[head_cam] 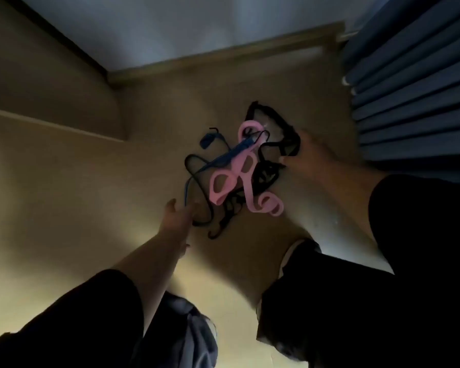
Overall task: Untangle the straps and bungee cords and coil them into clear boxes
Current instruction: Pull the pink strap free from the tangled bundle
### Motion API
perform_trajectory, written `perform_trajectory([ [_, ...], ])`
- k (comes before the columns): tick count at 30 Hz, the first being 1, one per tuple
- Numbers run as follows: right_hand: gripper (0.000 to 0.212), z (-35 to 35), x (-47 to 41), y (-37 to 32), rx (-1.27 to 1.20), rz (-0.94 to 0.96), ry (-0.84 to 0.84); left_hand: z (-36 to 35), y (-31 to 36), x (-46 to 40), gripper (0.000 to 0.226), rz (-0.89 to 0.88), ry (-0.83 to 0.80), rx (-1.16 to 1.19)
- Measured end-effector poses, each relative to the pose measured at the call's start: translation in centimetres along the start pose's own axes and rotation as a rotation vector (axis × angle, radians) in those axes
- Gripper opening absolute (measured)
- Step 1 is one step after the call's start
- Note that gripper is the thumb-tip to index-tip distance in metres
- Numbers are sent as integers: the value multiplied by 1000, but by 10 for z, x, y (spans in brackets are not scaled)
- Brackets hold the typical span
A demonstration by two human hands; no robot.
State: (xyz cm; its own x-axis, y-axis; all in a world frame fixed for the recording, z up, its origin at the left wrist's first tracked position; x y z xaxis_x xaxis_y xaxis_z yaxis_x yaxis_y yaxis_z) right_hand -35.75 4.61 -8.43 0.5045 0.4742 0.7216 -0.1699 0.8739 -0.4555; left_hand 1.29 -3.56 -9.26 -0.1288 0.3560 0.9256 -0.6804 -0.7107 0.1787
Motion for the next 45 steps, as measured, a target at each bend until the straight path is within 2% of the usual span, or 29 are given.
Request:
perform_trajectory([
  [4, 90, -15, -46, 28, -106, -105, 41, -15, 11, -55, 74, -54, -2, 35],
  [8, 78, -39, -69, 25, -163, -157, 97, -51, 24, -77, 50, -50, -55, 163],
  [13, 34, -121, -38, -15, -348, -82, -53, -97, 58, -64, 38, -106, -264, 194],
  [16, 24, -167, -8, -31, -607, -157, -170, -109, 55, -52, 39, -14, -373, 307],
  [18, 18, -184, 6, -35, -661, -187, -226, -113, 49, -49, 46, 31, -420, 361],
  [22, 36, -193, 15, -44, -437, -68, -263, -114, 53, -48, 53, -10, -494, 400],
  [25, 40, -190, 26, -71, -594, 62, -297, -104, 74, -38, 33, -93, -504, 425],
  [27, 40, -180, 37, -91, -567, 152, -283, -89, 86, -26, 30, -106, -443, 469],
  [30, 34, -144, 66, -125, -415, 288, -169, -62, 107, 14, 17, -154, -415, 536],
  [33, 30, -101, 117, -162, -429, 375, -111, -27, 126, 70, 33, -252, -378, 511],
  [35, 31, -71, 163, -191, -348, 431, -74, -5, 136, 121, 40, -299, -387, 516],
  [37, 29, -39, 210, -223, -278, 483, -42, 17, 150, 180, 36, -345, -442, 558],
  [40, 18, 13, 282, -277, -237, 578, 2, 54, 180, 271, 33, -531, -506, 570],
  [45, 10, 98, 413, -374, -264, 703, 62, 143, 221, 433, 31, -734, -444, 490],
])
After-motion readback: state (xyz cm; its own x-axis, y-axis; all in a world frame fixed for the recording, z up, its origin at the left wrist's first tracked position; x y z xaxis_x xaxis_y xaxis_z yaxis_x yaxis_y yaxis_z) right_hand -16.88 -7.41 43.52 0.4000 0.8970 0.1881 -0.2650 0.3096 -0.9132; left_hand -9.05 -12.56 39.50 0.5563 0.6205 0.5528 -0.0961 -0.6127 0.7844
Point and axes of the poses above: each hand's wrist, its own x-axis away from the middle knuckle, its own z-axis out of the back of the hand, y = z × x, the point moved 10 cm from there along -x, towards the middle knuckle, and after that the axes turned 7 degrees about -x, right-handed, at the moved point
